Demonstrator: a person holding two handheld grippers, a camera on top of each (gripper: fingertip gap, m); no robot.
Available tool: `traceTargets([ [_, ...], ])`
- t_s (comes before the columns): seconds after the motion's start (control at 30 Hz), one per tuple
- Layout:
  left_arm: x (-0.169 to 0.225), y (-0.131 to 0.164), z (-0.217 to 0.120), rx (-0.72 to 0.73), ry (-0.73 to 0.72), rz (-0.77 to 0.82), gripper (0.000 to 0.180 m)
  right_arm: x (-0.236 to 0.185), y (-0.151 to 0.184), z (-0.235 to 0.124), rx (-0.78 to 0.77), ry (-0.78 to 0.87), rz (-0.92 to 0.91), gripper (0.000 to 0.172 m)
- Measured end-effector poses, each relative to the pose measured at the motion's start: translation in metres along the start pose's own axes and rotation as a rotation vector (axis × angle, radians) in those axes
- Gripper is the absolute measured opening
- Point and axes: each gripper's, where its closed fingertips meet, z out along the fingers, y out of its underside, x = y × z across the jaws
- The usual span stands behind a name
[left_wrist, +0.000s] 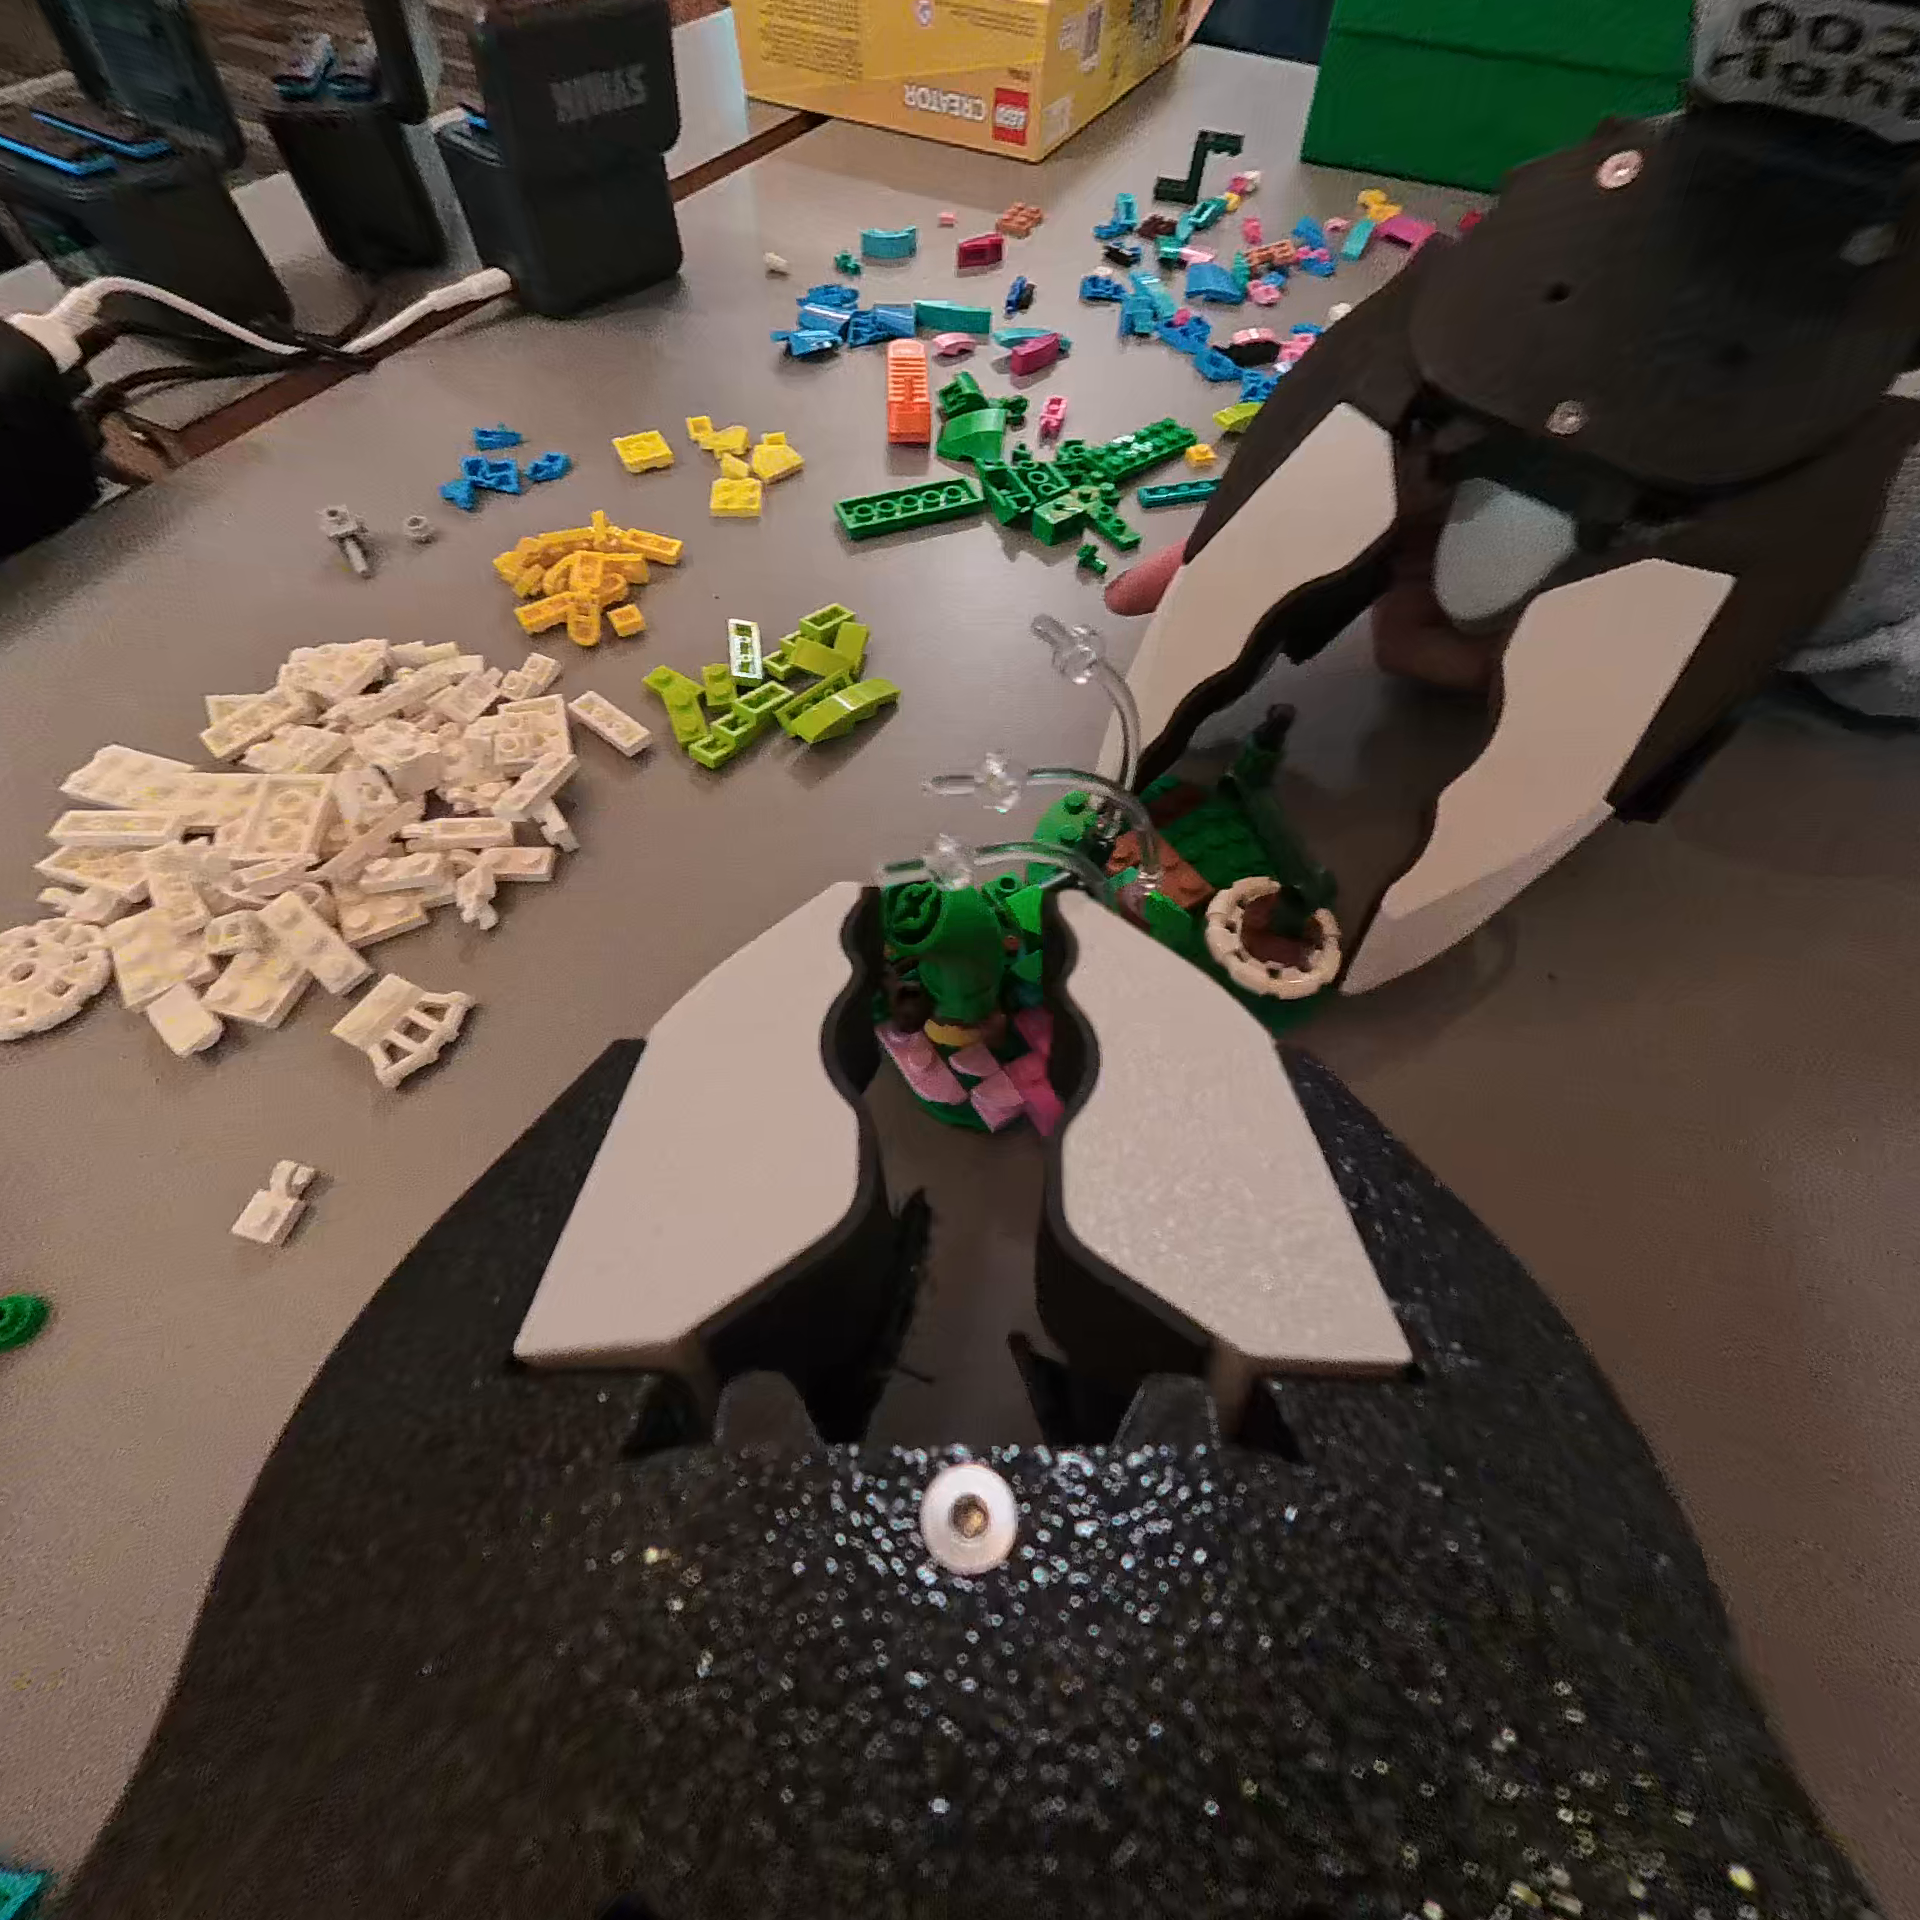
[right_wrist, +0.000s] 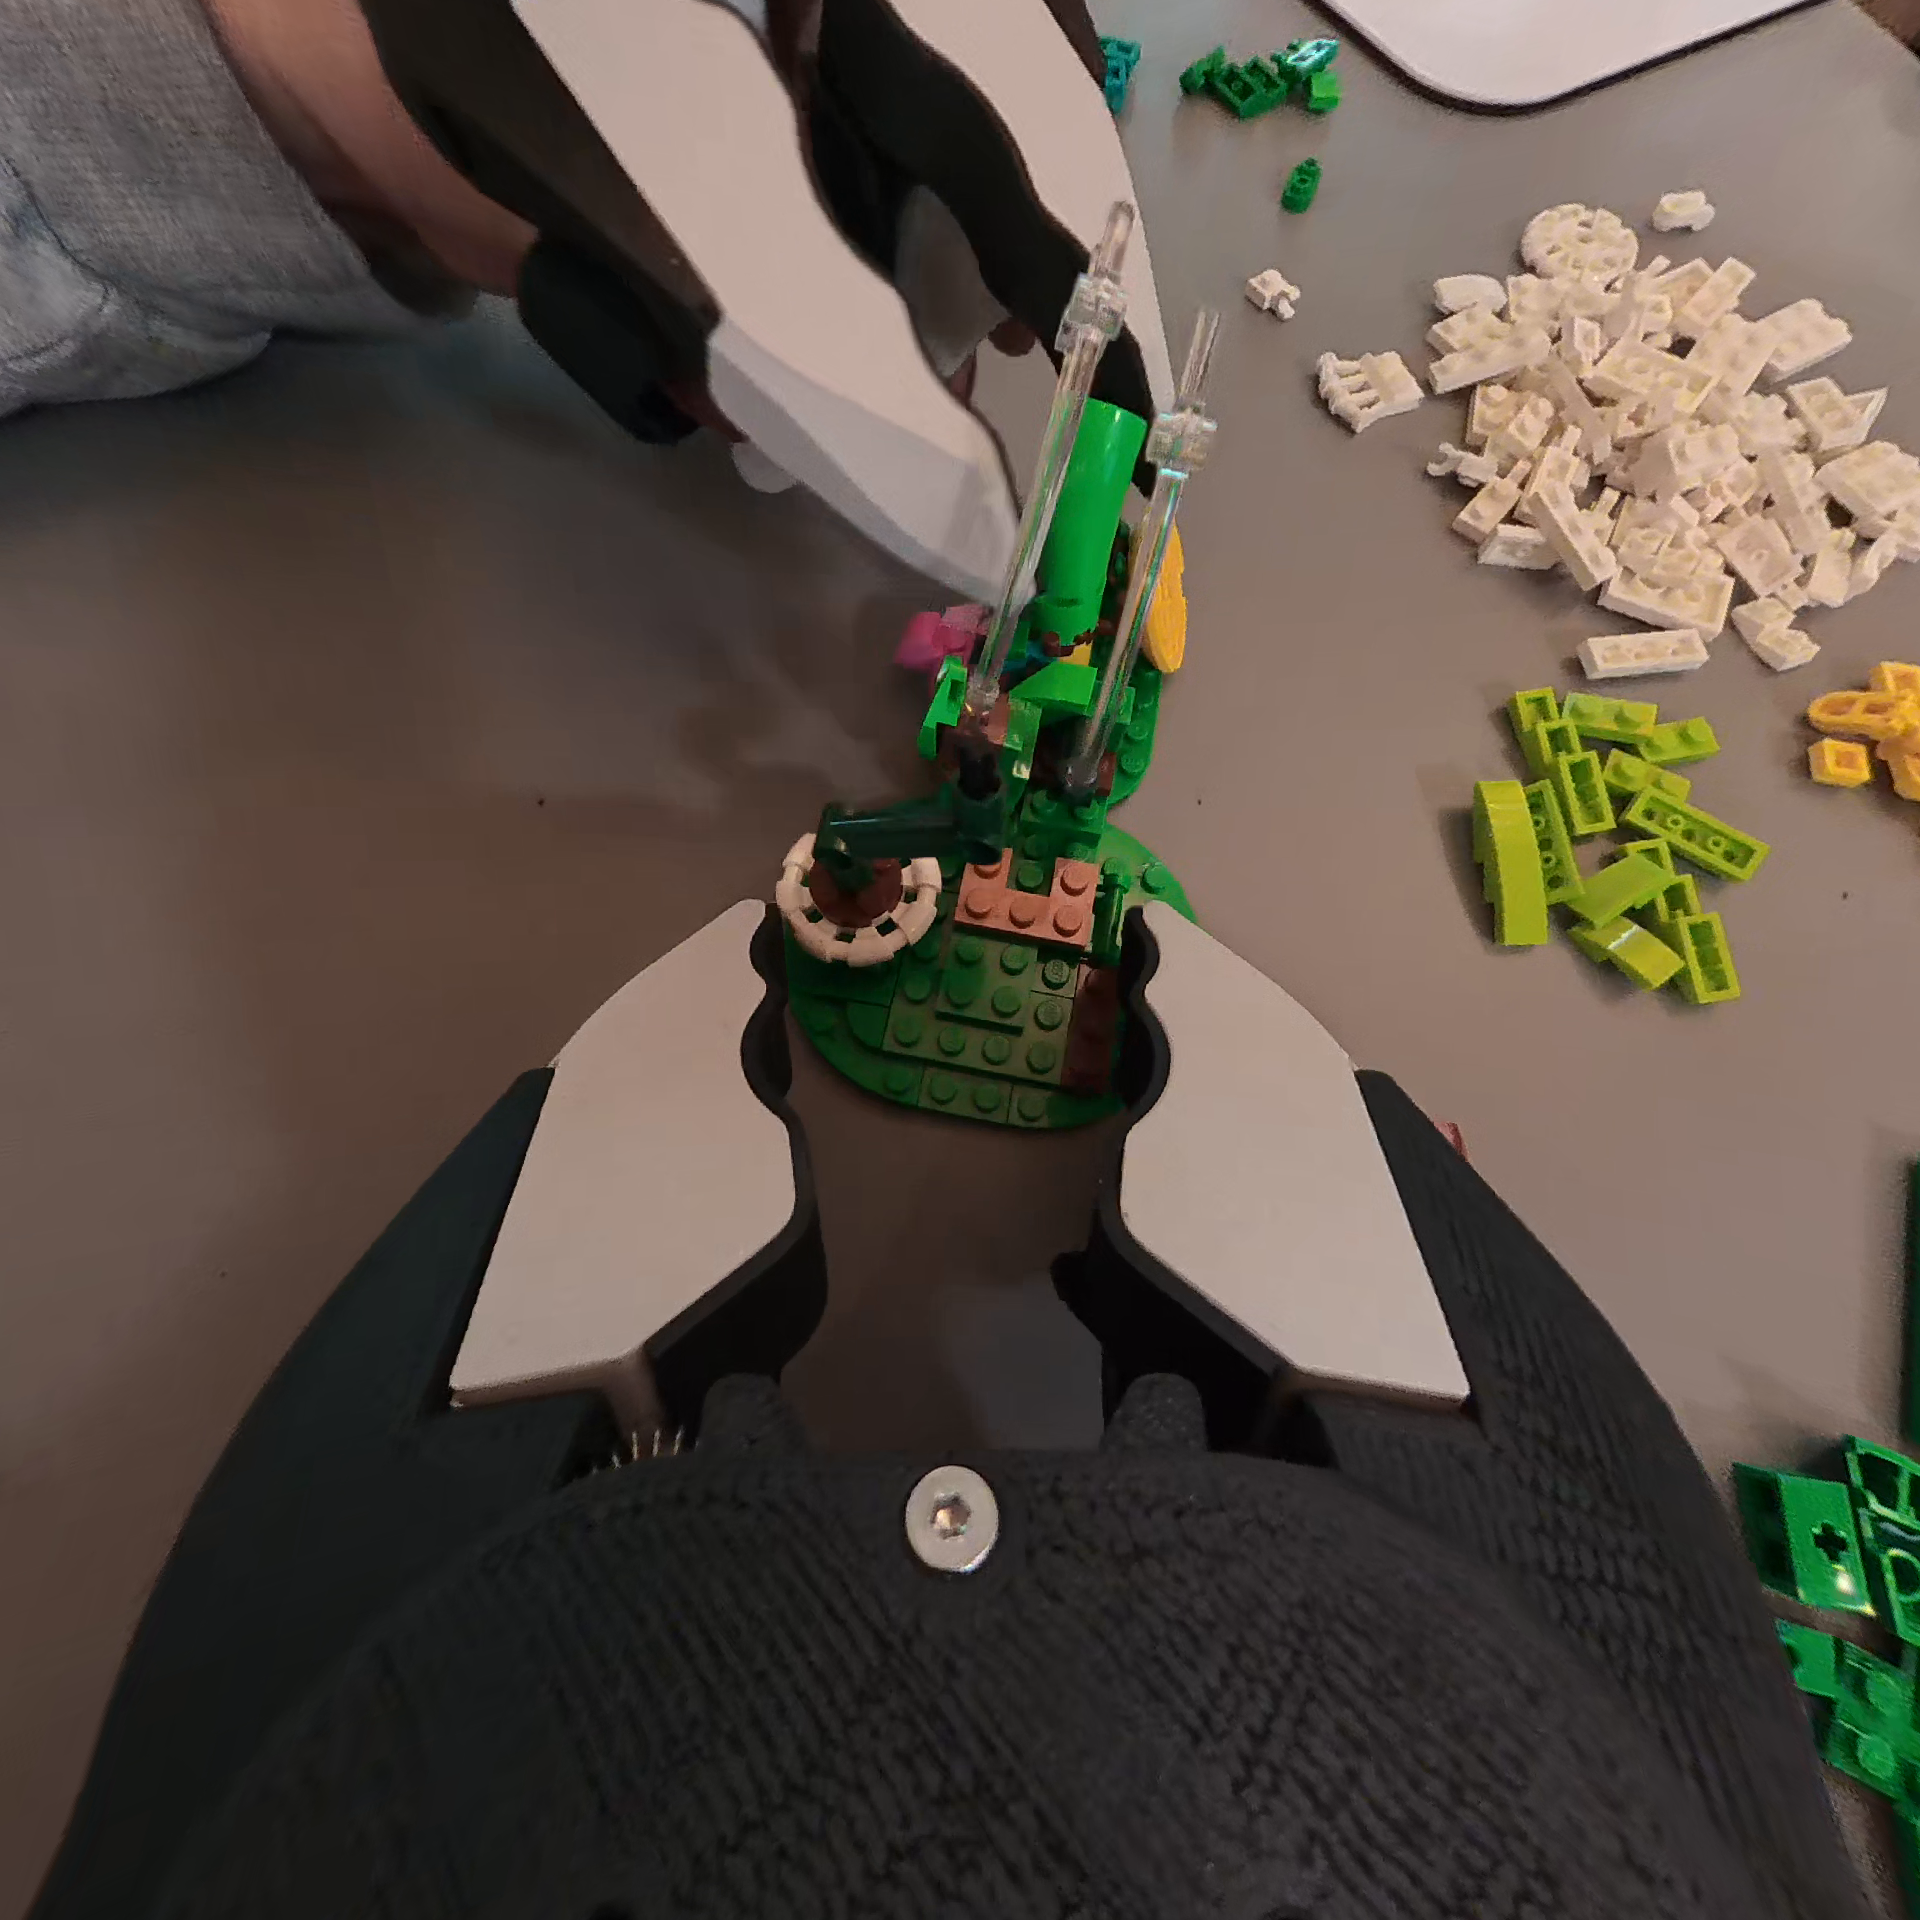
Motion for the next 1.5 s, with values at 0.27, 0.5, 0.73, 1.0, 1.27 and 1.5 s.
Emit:
traceTargets([
  [0.27, -0.003, 0.001, -0.002, -0.013, -0.01, -0.048, 0.019, -0.004, -0.007, -0.004, 0.031, 0.0, -0.011, 0.061],
  [0.5, -0.001, 0.0, -0.002, -0.005, 0.027, -0.128, 0.018, 0.011, -0.001, -0.031, 0.079, -0.006, 0.058, 0.054],
  [0.73, 0.005, 0.0, -0.001, 0.001, 0.052, -0.126, 0.017, 0.029, -0.005, -0.026, 0.102, 0.12, 0.07, 0.002],
  [1.0, 0.013, 0.001, 0.0, 0.01, 0.084, -0.13, 0.017, 0.006, -0.004, -0.003, 0.038, 0.0, 0.042, 0.0],
  [1.27, 0.015, 0.001, -0.004, 0.017, 0.1, -0.172, 0.017, 0.0, -0.002, 0.006, -0.025, 0.013, -0.008, 0.0],
  [1.5, -0.004, -0.024, -0.028, 0.225, 0.16, -0.431, 0.016, 0.001, -0.002, 0.006, -0.028, 0.03, 0.013, 0.001],
])
